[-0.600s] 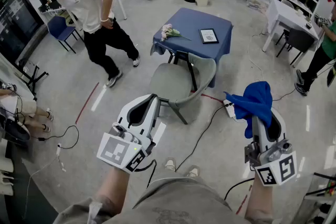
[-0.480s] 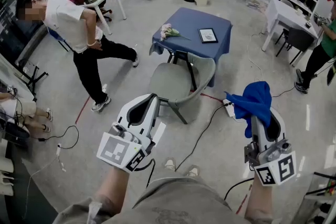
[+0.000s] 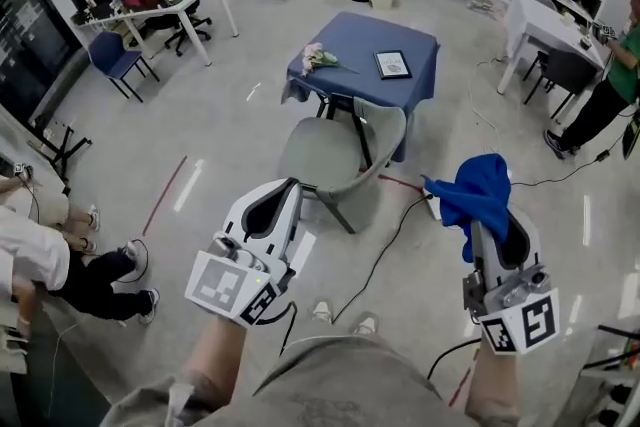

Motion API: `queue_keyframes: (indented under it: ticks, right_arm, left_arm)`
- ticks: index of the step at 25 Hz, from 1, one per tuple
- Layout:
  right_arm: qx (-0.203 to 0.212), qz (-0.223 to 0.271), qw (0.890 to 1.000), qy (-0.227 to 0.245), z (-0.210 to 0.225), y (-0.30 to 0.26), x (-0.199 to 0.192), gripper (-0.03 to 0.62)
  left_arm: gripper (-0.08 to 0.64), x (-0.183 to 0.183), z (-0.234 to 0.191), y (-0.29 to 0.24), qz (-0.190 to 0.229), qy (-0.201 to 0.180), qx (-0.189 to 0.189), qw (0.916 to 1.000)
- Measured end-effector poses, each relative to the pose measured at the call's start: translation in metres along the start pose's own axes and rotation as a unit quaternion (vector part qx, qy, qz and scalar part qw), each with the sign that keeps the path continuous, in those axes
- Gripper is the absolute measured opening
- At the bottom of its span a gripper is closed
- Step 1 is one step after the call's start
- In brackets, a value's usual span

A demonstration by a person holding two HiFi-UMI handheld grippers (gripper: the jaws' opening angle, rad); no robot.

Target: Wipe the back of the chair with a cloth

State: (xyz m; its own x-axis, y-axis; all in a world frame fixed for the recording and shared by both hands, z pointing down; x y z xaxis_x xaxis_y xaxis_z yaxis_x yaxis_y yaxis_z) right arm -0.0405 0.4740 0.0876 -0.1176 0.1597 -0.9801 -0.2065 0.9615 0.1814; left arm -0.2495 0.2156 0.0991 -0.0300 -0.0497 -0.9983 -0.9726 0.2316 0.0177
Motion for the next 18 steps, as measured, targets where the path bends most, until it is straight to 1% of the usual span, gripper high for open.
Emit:
queue_keyframes:
  ticks: [5, 11, 15, 18]
  right_arm:
    - [0.008, -0.007, 1.0, -0.001, 0.008, 0.009, -0.008, 0.103]
    - [0.029, -0.009, 1.0, -0.004, 0.017, 0.02, -0.011, 0.103]
    - [0.034, -0.011, 0.999, -0.012, 0.026, 0.022, -0.02, 0.103]
    - [0.039, -0.015, 0.999, -0.015, 0.031, 0.018, -0.026, 0.103]
  left_arm:
    - [0.017, -0.008, 0.011, -0.006, -0.002, -0.001, 0.002, 1.0]
    - [0.017, -0.009, 0.029, -0.005, -0.005, -0.007, 0.013, 0.9999]
    - [0.017, -0.011, 0.039, -0.006, -0.014, -0.023, 0.011, 0.9996]
    - [0.017, -0.012, 0.036, -0.01, -0.014, -0.032, 0.016, 0.9993]
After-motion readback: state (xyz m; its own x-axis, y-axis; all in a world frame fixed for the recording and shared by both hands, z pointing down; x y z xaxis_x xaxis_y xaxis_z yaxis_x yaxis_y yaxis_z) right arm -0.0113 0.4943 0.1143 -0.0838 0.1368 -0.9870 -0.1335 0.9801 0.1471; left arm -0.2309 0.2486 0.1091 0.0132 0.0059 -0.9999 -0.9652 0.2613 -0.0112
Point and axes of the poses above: the fingertips, and each gripper's own axes: y backward along the fingers, z to its right, x out of its top, the point moved 8 cm from there along y, backward along the fingers, and after that the axes turned 4 degrees about y, right-handed, at the moved point
